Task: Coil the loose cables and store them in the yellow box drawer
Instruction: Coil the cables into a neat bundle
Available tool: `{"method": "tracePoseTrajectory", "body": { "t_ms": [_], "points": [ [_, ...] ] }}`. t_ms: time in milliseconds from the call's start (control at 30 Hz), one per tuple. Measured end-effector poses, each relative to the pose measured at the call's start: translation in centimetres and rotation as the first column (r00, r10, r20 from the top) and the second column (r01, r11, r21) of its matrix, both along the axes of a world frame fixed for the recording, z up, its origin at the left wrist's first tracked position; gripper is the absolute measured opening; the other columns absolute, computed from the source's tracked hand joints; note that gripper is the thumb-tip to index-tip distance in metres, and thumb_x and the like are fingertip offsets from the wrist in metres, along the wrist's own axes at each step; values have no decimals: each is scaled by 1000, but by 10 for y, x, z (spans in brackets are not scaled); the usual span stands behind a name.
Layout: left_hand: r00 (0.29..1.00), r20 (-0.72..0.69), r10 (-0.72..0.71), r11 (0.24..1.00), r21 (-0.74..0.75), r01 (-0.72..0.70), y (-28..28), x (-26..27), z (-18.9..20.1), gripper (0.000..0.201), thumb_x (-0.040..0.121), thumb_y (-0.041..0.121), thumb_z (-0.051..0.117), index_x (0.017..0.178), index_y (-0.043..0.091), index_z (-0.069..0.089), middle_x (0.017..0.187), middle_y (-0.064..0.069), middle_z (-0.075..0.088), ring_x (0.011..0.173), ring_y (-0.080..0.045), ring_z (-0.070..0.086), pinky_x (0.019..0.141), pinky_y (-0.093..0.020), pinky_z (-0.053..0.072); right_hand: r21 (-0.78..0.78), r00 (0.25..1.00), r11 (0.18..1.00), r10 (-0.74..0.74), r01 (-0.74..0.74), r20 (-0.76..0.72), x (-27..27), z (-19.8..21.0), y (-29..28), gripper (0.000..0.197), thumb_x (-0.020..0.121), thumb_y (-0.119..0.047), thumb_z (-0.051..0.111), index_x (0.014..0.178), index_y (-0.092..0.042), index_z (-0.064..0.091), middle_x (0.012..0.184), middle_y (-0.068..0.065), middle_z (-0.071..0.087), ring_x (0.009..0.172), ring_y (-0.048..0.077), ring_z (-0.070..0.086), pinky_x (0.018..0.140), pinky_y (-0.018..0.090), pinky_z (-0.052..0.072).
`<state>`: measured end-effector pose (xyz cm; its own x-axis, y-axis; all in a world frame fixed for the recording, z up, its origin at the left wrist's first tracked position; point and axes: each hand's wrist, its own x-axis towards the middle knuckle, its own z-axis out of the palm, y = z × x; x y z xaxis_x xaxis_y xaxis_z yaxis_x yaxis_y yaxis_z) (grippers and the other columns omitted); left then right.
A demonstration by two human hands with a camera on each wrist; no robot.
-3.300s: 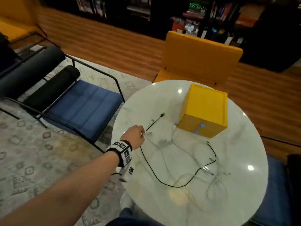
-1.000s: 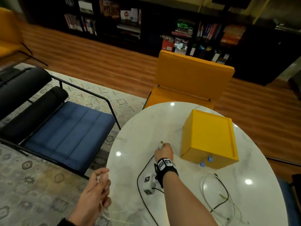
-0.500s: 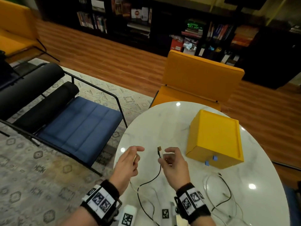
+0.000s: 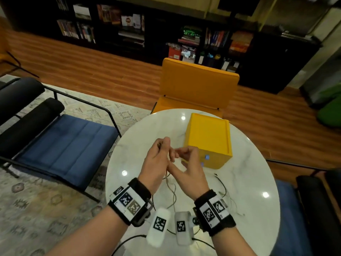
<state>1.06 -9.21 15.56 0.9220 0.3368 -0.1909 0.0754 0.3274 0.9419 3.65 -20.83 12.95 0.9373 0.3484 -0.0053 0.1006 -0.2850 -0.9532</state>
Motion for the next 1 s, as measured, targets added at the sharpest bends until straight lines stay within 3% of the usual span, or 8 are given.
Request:
{"method": "tracePoseTrajectory", "body": {
  "t_ms": [133,233,367,533,667,767,866,1000],
  "points": [
    [998,35,47,985,-166,-41,6,1,20,22,108,36,41,108,18,54,63,1,39,47,-11,37,41,-23,31,28,856,886,454,-462,-246,-21,-13,-13,28,91,-53,57,94,-25,59,72,6,66,66,14,68,75,42,51],
    [981,26,195,965,-183,-187,34,2,29,24,106,43,42,102,22,54,63,3,39,46,-8,30,42,-22,20,-188,823,817,479,-546,-307,-33,-35,-57,31,95,-52,55,76,-28,52,66,-4,55,50,13,57,60,37,52],
    [925,-5,381,887,-280,-367,74,-4,29,32,106,47,41,88,21,48,65,4,42,44,-8,30,38,-20,22,-579,893,683,388,-445,-229,-7,-37,-173,61,82,-79,42,78,-19,54,64,-6,56,56,7,52,64,38,50],
    [906,-28,422,865,-287,-412,58,-14,15,20,106,40,42,102,26,56,64,6,45,43,-7,32,37,-20,23,-798,956,596,275,-90,98,41,13,-247,33,91,-58,55,77,-28,51,68,-7,61,64,11,58,56,31,44],
    [874,16,486,823,-343,-452,55,-14,21,19,105,35,39,100,25,54,64,6,45,47,-10,33,40,-21,23,-885,924,459,295,85,242,55,6,-261,40,89,-66,34,70,-31,41,67,-9,54,65,21,54,62,36,36],
    [875,25,484,821,-361,-443,51,-16,24,20,103,35,40,91,24,52,65,4,46,48,-11,35,42,-23,25,-926,911,372,399,-60,102,47,-32,-257,78,77,-86,24,114,-28,61,112,1,67,109,27,59,91,41,45],
    [920,10,393,864,-346,-365,37,-21,19,20,103,29,41,87,23,51,63,3,46,48,-11,35,43,-24,26,-825,878,536,466,-182,109,17,-38,-206,94,77,-87,30,145,-23,45,146,3,50,138,24,39,116,41,30],
    [963,-18,268,912,-318,-260,2,-31,11,19,104,28,41,90,21,50,64,3,47,47,-11,36,44,-24,26,-374,909,859,407,-348,88,-34,5,-89,67,93,-59,48,151,-30,31,140,-11,53,128,4,47,108,25,39]
  ]
}}
